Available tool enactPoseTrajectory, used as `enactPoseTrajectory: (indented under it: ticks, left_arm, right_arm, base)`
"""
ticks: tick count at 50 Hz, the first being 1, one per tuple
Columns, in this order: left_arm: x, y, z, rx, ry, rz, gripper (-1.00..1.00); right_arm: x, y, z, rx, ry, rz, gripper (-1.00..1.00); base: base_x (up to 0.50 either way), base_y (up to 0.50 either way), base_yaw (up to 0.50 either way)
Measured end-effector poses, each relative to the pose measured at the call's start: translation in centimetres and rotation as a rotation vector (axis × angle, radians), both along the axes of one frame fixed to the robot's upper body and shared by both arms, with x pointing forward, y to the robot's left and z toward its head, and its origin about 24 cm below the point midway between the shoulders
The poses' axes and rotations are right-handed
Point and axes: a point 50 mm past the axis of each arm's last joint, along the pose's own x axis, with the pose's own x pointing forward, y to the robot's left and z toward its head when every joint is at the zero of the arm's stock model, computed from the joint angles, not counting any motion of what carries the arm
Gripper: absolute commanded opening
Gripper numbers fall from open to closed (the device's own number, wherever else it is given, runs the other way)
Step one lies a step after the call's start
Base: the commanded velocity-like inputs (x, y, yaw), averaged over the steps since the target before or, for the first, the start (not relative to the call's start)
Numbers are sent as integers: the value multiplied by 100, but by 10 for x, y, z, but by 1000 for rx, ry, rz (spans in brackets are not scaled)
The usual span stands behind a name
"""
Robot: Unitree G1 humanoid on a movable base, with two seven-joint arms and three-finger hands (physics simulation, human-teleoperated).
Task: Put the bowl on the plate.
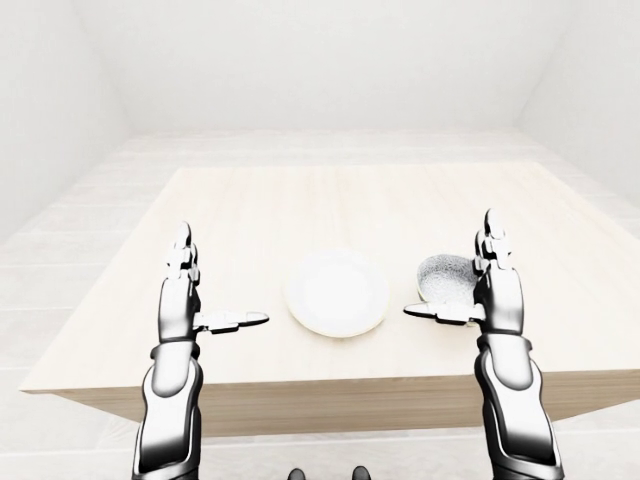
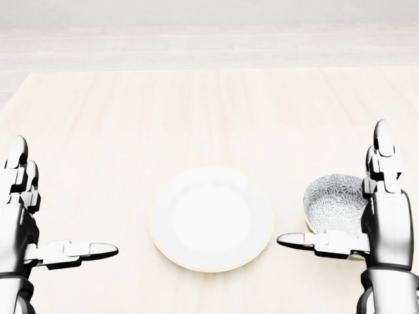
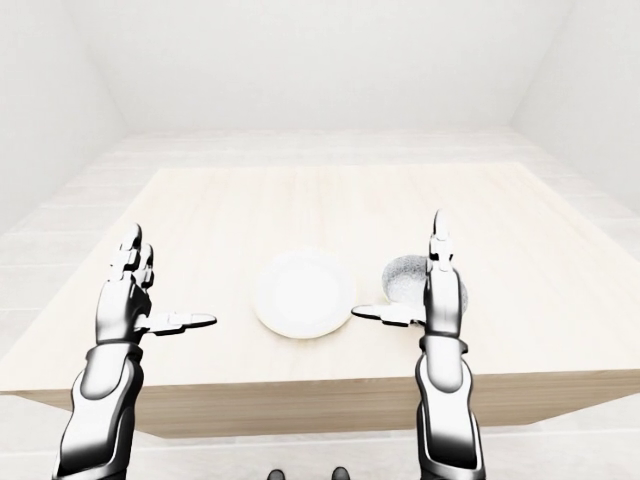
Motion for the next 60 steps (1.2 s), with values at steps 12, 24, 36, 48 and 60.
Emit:
enactPoseTrajectory:
  ticks: [12, 24, 36, 48, 60]
  left_arm:
    - [0, 0, -1, 26, 8, 0, 100]
    - [2, 0, -3, 27, 19, -2, 100]
    - [3, 0, -3, 20, 17, -5, 100]
    - [4, -1, -3, 18, 17, -7, 100]
    - [5, -2, -4, 17, 21, -9, 100]
  right_arm:
    - [5, -5, 14, -121, -41, -55, 100]
    - [11, -6, 7, -315, 10, -120, 100]
    - [16, -4, -14, -530, 119, -160, 100]
    - [13, -4, -34, -677, 218, -163, 100]
    - [7, -6, -39, -776, 261, -167, 100]
  base:
    - [0, 0, 0]
    - [0, 0, 0]
    - [0, 0, 0]
    - [0, 0, 0]
    - [0, 0, 0]
